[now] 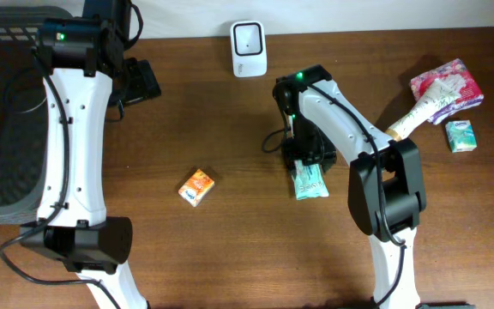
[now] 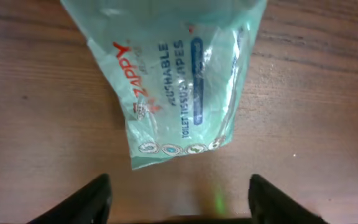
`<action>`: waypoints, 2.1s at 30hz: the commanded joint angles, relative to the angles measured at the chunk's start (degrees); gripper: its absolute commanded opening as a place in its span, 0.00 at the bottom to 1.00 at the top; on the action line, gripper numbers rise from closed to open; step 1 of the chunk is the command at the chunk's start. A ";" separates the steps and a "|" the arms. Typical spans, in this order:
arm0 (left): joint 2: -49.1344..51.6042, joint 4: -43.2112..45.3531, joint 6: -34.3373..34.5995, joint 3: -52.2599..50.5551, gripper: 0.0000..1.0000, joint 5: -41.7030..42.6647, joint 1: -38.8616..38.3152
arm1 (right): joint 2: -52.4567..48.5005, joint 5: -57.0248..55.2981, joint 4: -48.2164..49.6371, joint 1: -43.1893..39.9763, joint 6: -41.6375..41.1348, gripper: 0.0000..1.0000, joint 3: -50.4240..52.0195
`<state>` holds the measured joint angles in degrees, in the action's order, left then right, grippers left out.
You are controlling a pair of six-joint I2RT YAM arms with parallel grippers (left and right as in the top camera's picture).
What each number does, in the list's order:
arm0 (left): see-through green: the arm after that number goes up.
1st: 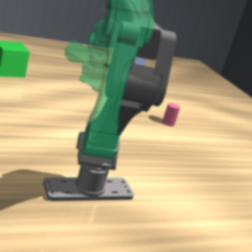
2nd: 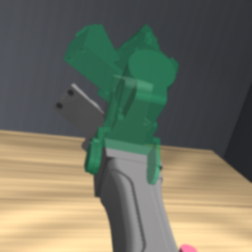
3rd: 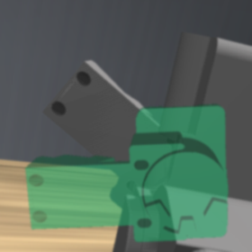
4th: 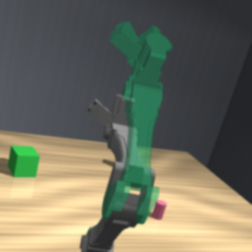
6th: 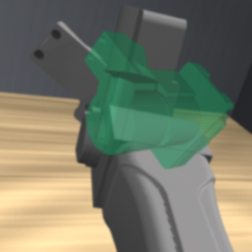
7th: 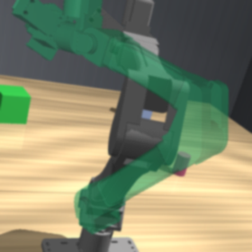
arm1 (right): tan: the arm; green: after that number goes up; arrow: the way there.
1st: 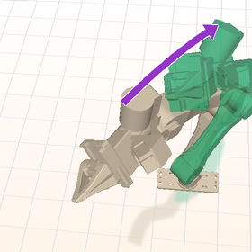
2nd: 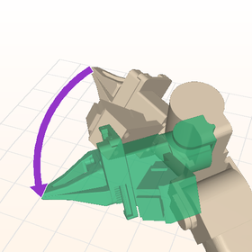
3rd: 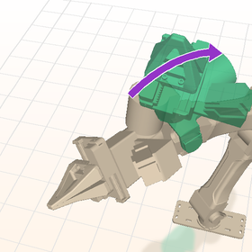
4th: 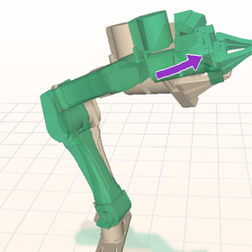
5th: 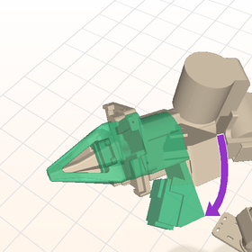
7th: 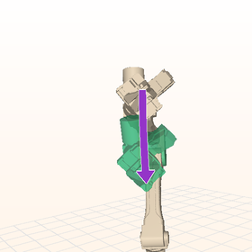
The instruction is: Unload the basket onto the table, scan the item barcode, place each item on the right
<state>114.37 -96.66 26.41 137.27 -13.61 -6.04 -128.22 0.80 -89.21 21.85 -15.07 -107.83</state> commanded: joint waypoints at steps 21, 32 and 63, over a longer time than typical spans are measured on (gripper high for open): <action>-1.51 -0.04 0.07 0.63 0.99 -0.61 -0.20 | 0.52 -12.96 13.33 8.76 -11.32 0.31 6.75; -1.51 -0.04 0.07 0.63 0.99 -0.61 -0.17 | 1.86 22.18 10.45 -3.13 11.50 0.39 1.73; -1.51 -0.07 0.07 0.63 0.99 -0.59 -0.17 | 1.40 40.52 17.97 -3.82 13.44 0.04 0.22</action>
<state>114.37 -96.64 26.41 137.27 -13.61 -6.04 -127.68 19.03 -71.29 21.74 -12.58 -109.47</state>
